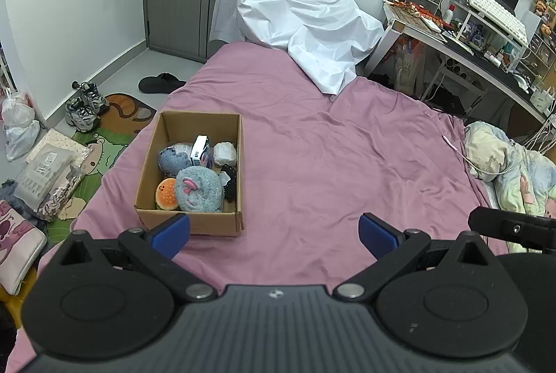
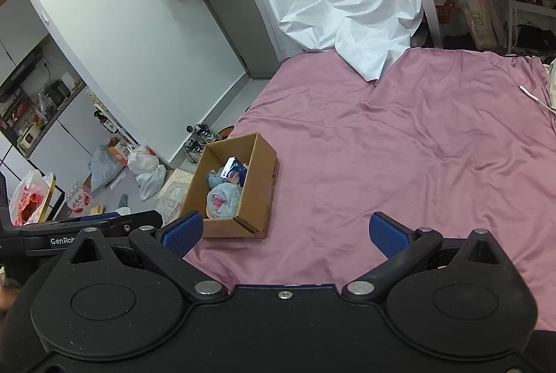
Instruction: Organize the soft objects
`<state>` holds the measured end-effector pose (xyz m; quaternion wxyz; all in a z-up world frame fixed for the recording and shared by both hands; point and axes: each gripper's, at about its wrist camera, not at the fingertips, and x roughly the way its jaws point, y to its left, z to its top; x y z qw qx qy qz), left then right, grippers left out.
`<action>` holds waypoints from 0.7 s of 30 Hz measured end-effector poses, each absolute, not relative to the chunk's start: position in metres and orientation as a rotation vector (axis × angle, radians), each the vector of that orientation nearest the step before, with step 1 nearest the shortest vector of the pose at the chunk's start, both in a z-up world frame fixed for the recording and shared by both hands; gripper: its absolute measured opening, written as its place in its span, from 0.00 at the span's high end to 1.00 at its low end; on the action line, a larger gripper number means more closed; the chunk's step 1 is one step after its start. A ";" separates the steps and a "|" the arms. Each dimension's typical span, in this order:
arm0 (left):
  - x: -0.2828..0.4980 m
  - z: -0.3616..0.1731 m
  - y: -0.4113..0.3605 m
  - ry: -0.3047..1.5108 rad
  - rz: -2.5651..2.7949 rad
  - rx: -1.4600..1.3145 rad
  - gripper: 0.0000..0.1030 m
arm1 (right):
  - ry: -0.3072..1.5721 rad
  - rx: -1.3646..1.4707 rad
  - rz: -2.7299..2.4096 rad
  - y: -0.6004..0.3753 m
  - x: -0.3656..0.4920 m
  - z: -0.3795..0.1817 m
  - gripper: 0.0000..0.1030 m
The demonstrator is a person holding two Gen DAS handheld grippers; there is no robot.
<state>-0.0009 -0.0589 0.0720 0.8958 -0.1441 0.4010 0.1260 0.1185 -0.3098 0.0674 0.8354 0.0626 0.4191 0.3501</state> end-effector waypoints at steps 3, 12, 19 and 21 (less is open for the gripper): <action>-0.001 0.072 -0.059 0.830 0.262 -0.298 0.01 | 0.889 0.134 0.745 -0.309 0.119 0.067 0.00; -0.001 0.072 -0.059 0.831 0.261 -0.298 0.01 | 0.889 0.139 0.744 -0.308 0.119 0.067 0.00; -0.001 0.071 -0.059 0.834 0.262 -0.297 0.01 | 0.873 0.137 0.737 -0.307 0.118 0.068 0.00; -0.001 0.070 -0.059 0.835 0.262 -0.297 0.01 | 0.866 0.137 0.736 -0.307 0.117 0.068 0.00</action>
